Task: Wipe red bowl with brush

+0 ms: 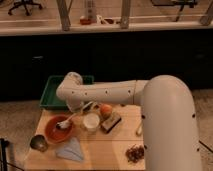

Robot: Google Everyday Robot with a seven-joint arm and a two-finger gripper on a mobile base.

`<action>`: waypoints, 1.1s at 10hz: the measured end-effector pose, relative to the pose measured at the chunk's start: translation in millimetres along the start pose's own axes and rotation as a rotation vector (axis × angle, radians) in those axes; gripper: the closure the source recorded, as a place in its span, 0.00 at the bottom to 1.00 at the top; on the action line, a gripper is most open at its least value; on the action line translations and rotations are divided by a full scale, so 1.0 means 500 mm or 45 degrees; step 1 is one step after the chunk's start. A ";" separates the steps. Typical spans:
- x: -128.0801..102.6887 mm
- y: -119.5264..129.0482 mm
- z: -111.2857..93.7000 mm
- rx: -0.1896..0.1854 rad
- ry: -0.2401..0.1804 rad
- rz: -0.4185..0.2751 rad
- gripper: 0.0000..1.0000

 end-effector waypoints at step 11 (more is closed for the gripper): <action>-0.071 0.018 0.028 -0.047 -0.051 -0.122 1.00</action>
